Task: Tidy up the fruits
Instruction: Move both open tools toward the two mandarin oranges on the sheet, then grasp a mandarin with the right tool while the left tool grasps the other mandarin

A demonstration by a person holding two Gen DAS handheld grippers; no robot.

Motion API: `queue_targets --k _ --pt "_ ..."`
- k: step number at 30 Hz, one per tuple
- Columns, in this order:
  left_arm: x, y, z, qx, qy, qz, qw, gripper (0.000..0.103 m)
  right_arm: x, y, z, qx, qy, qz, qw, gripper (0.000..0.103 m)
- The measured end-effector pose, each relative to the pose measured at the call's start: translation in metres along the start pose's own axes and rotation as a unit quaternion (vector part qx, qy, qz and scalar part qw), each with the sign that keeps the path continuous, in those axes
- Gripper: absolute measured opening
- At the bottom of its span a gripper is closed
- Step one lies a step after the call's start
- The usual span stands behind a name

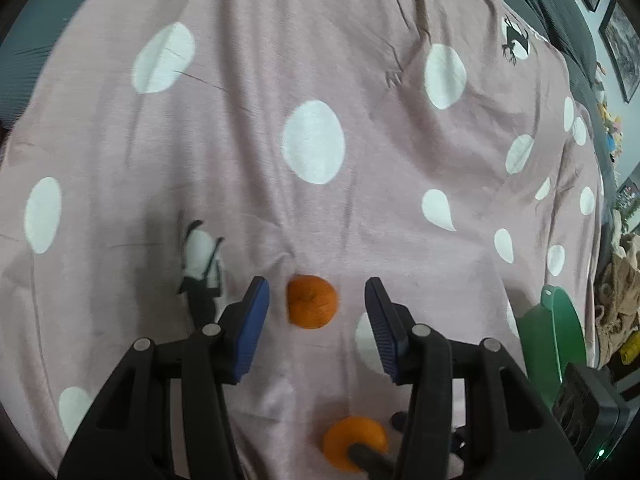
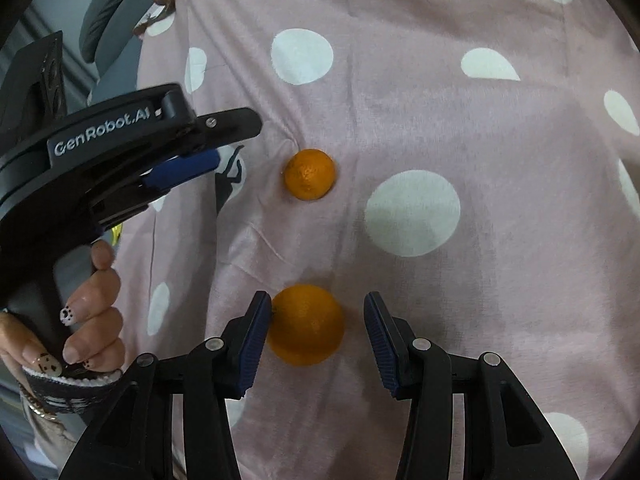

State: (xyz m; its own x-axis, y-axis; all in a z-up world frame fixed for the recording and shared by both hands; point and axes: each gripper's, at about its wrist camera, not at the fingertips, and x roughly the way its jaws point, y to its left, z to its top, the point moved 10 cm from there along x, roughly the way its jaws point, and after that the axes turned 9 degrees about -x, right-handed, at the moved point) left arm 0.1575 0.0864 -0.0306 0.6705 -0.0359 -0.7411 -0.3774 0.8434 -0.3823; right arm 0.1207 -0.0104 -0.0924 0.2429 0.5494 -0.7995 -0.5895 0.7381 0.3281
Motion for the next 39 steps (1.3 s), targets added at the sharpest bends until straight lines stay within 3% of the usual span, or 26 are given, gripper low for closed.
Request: queue_targets --k 7,10,15,20,29,39 --pt "0.025 -0.009 -0.005 0.015 0.03 0.0 0.9994 0.043 0.008 0.015 -0.008 -0.006 0.016 0.026 1.0 0.049" --pt "0.032 -0.012 -0.008 0.025 0.044 0.0 0.9987 0.041 0.009 0.018 -0.009 -0.008 0.012 0.037 0.999 0.044" --pt "0.048 -0.02 -0.01 0.051 0.056 0.018 0.997 0.037 0.004 0.008 -0.006 0.012 0.012 0.041 0.999 0.042" --pt "0.054 -0.023 -0.01 0.067 0.051 0.033 0.9959 0.037 -0.017 -0.018 0.001 0.037 -0.012 0.018 0.999 0.042" --pt "0.059 -0.02 -0.006 0.069 0.044 0.048 0.9955 0.039 -0.056 -0.073 0.001 0.044 -0.036 -0.116 0.992 0.042" --pt "0.061 -0.018 -0.006 0.066 0.041 0.048 0.9958 0.04 -0.063 -0.088 -0.002 0.056 -0.027 -0.14 0.988 0.042"
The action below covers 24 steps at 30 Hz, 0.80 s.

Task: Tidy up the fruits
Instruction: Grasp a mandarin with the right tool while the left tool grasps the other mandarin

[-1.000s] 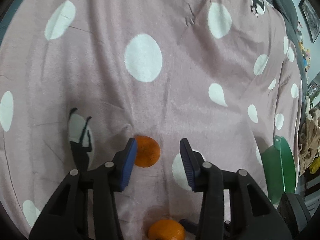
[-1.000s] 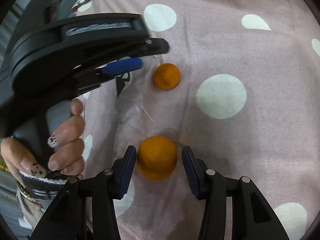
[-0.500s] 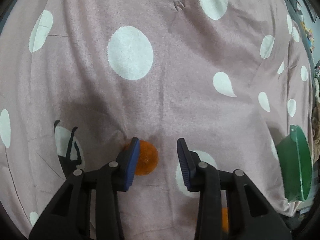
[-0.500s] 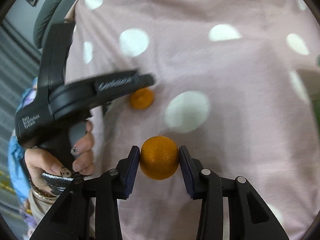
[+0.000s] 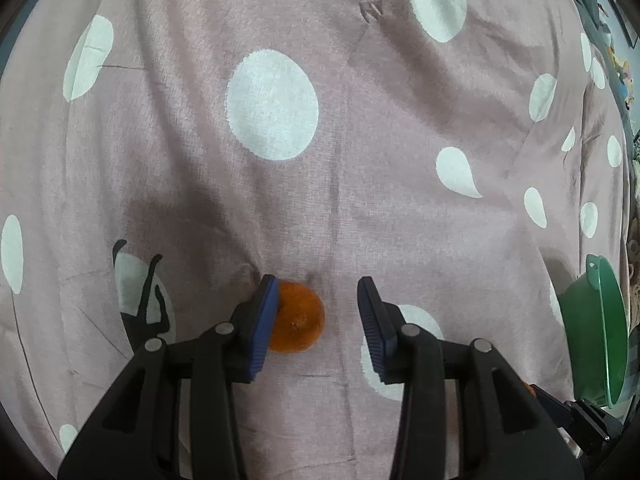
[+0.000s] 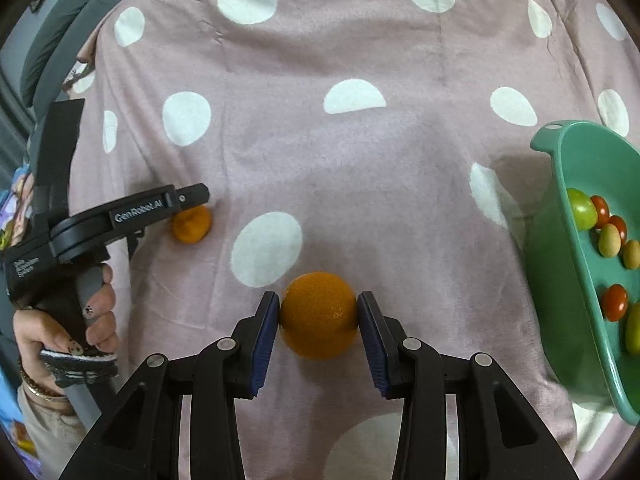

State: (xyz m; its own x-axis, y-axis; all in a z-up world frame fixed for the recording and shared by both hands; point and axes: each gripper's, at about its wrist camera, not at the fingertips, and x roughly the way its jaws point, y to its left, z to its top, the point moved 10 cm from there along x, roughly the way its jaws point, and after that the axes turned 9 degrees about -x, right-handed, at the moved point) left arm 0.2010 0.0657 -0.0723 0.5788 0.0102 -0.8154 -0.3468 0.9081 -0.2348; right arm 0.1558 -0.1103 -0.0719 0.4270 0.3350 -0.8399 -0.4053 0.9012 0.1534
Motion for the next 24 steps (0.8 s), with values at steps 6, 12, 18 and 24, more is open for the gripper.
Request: queue_targets --k 6,12,18,24 --pt "-0.01 -0.019 -0.013 0.014 0.026 -0.055 0.998 0.035 0.009 0.006 0.004 0.003 0.008 0.004 1.0 0.042" --pt "-0.018 -0.016 -0.008 0.017 0.0 -0.02 0.9997 0.038 0.009 0.002 0.003 0.01 0.01 -0.002 1.0 0.042" --pt "-0.014 0.011 0.001 -0.021 -0.004 0.012 0.9997 0.041 0.013 0.002 0.003 0.014 0.015 -0.006 1.0 0.042" --pt "-0.008 0.009 -0.004 -0.008 0.0 0.026 0.9996 0.041 0.015 0.005 0.003 0.011 0.015 -0.002 1.0 0.042"
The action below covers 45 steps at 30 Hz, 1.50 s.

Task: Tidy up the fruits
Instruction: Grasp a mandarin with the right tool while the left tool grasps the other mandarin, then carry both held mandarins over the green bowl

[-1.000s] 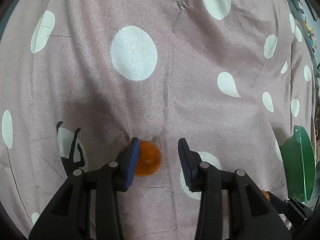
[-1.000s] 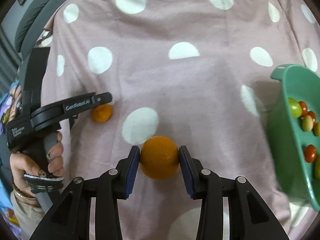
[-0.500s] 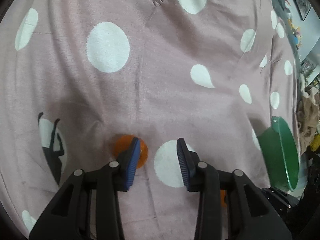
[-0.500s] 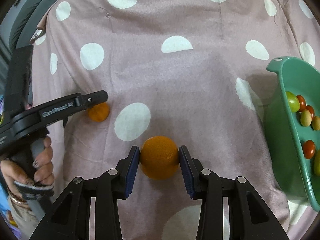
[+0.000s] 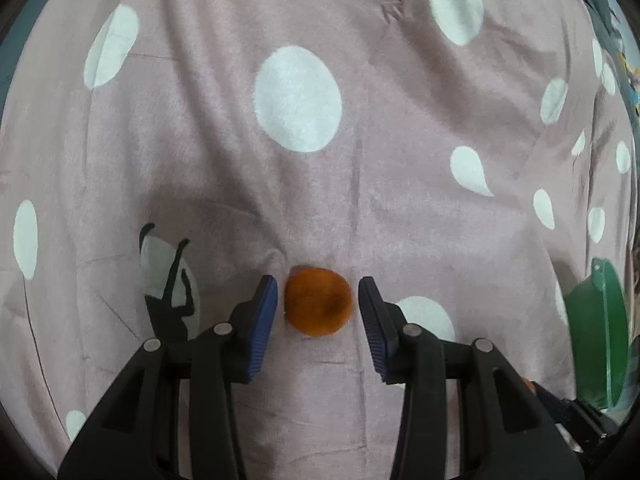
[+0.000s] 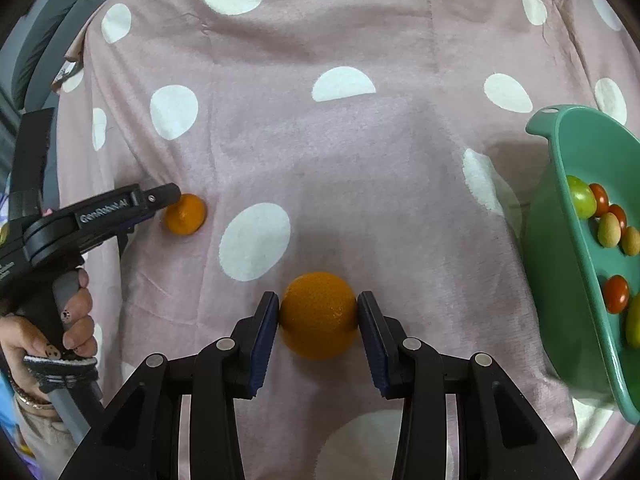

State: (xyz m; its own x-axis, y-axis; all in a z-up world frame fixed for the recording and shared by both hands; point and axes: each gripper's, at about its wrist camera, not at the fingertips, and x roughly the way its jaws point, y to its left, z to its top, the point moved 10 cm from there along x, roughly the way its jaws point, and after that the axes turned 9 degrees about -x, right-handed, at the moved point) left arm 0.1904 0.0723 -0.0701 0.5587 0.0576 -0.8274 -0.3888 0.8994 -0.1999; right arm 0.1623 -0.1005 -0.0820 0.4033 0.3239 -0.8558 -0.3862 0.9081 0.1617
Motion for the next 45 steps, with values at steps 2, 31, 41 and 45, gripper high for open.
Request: queue_targets --k 2,31,41,45 --pt "0.004 -0.005 -0.002 0.006 0.0 0.001 1.0 0.041 0.0 -0.001 -0.001 0.001 0.001 0.001 1.0 0.042" --pt "0.025 -0.022 -0.014 0.063 -0.025 0.056 0.9961 0.035 0.013 0.012 -0.004 -0.016 0.009 0.005 1.0 0.042" --pt "-0.024 -0.038 -0.015 0.024 -0.025 -0.029 0.999 0.035 -0.012 -0.002 0.002 0.006 -0.031 0.011 0.999 0.042" --pt "-0.04 -0.049 -0.021 0.041 -0.037 -0.037 0.9978 0.035 -0.024 -0.011 0.005 0.018 -0.046 0.007 0.999 0.042"
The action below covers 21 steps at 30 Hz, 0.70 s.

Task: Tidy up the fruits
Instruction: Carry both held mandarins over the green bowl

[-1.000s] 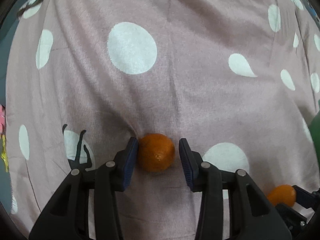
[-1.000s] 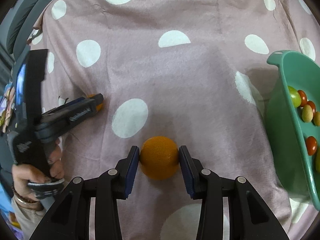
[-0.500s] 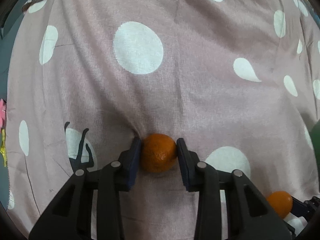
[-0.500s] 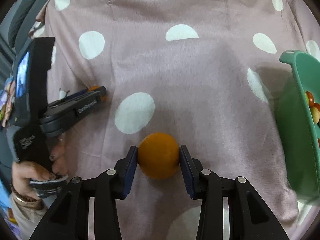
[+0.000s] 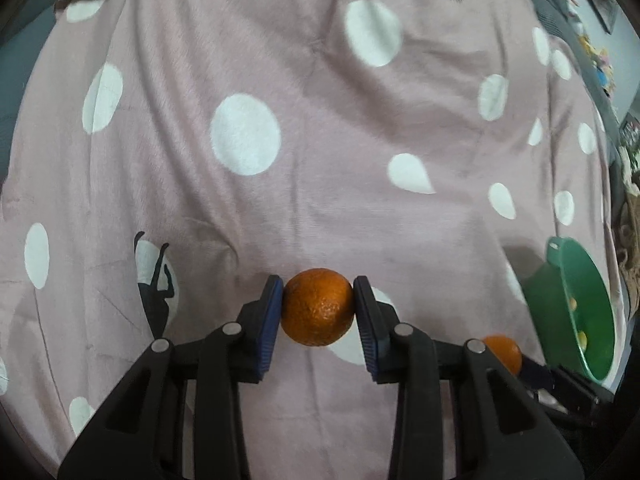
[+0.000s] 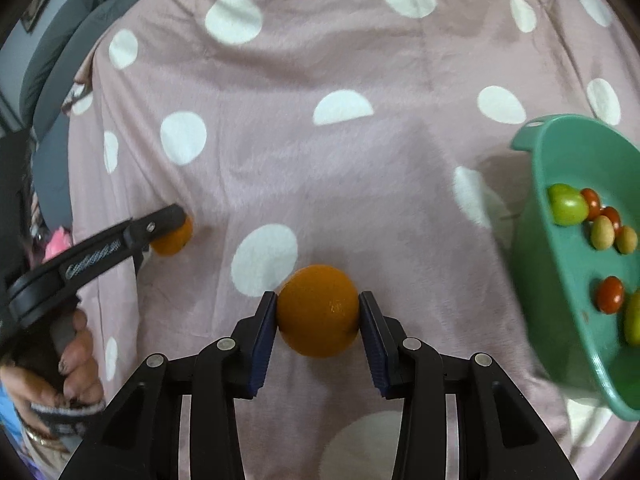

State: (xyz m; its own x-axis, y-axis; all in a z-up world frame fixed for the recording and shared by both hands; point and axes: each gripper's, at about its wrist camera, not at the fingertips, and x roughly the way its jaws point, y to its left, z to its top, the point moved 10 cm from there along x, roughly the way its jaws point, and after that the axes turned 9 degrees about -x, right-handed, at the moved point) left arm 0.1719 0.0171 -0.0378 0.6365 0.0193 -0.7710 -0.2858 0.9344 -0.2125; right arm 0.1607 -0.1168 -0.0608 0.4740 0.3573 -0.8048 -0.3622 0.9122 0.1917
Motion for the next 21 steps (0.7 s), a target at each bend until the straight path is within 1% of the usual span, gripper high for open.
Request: queue_targets --k 4,8,10,13,19,21 --pt "-0.016 -0.019 -0.004 0.026 -0.013 -0.013 0.9995 0.035 -0.016 -0.009 0.007 0.003 -0.023 -0.014 1.0 0.042" --pt "-0.034 -0.043 -0.006 0.066 -0.04 -0.017 0.9969 0.036 -0.033 -0.019 0.014 0.009 -0.049 -0.024 0.998 0.042" --pt "-0.043 -0.059 -0.01 0.078 -0.046 -0.035 0.9953 0.036 -0.045 -0.03 0.017 0.016 -0.063 -0.033 0.997 0.042" --pt "-0.054 -0.081 -0.017 0.1 -0.057 -0.048 0.9922 0.036 -0.061 -0.045 0.021 0.028 -0.084 -0.044 0.995 0.042" --pt "-0.065 -0.123 -0.03 0.134 -0.062 -0.076 0.9861 0.036 -0.086 -0.078 0.023 0.049 -0.114 -0.086 0.989 0.042" --pt "-0.067 -0.139 -0.035 0.141 -0.062 -0.087 0.9842 0.036 -0.093 -0.09 0.023 0.063 -0.121 -0.092 0.986 0.042"
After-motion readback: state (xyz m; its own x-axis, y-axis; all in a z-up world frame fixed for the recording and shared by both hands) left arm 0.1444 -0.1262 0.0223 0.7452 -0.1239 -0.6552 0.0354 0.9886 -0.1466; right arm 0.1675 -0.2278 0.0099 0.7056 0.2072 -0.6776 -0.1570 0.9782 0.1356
